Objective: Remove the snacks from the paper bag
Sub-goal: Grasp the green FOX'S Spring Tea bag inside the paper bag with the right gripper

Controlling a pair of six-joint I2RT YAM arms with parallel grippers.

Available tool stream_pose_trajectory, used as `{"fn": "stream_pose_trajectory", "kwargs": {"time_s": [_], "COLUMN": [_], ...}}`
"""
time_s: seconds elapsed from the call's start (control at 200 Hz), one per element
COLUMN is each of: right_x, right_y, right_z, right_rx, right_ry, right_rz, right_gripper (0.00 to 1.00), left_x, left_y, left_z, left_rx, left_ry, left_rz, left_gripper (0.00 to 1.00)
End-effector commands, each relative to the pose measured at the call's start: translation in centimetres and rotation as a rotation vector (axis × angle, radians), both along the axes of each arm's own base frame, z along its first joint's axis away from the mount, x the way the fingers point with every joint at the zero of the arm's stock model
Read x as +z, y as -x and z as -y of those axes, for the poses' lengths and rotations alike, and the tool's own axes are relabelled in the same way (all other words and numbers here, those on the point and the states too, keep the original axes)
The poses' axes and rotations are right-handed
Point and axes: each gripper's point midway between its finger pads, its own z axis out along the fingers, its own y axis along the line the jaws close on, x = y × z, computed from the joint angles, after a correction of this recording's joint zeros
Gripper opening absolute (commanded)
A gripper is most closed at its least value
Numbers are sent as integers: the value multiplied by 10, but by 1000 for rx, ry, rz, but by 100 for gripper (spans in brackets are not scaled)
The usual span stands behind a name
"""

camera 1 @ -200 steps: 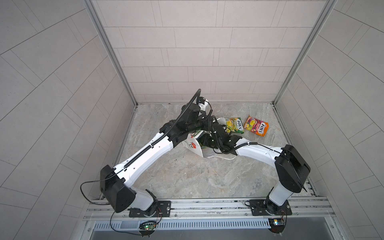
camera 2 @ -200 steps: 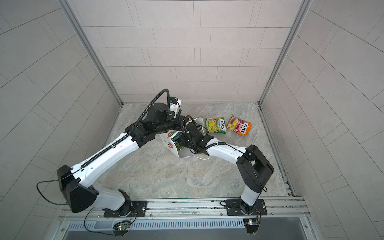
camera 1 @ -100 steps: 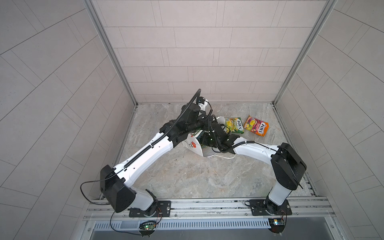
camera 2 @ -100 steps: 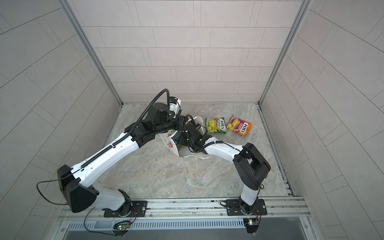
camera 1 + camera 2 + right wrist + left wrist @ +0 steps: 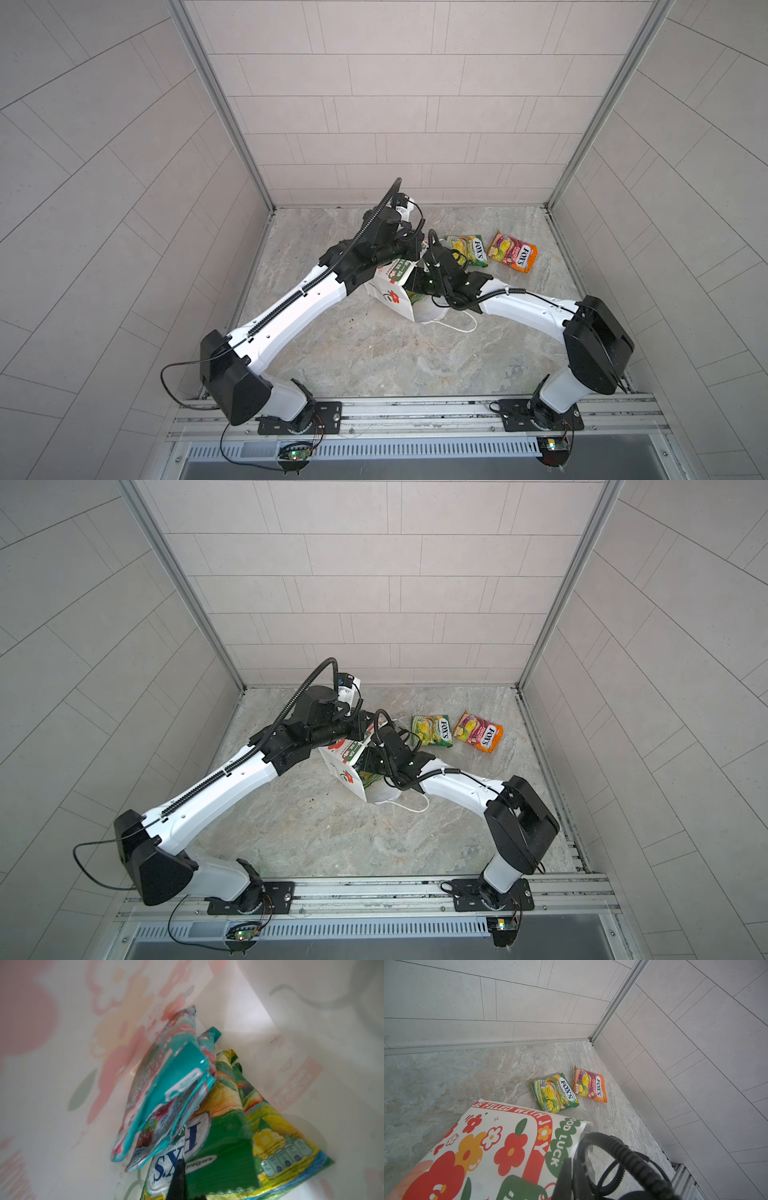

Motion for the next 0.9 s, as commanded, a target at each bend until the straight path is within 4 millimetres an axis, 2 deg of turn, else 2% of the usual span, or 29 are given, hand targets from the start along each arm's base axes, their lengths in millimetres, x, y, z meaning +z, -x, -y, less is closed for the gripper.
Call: {"fn": "stream_pose_trajectory", "kwargs": {"time_s": [0.0, 0.415, 0.896], "right_x": [33, 59, 112], "right_y": [3, 16, 33], "right_z": [5, 27, 47], "right_rx": [31, 61, 104], "right_ry": [-28, 3, 28], "right_rz": [89, 174, 283], "right_gripper": [0, 0, 0], "left_x": [3, 0, -2], "left_y": [1, 0, 0], "left_z": [-3, -4, -7], "left_rx": [10, 22, 33], "left_ry": [-8, -15, -27], "left_rz": [22, 19, 23], "left_gripper": [0, 0, 0]}}
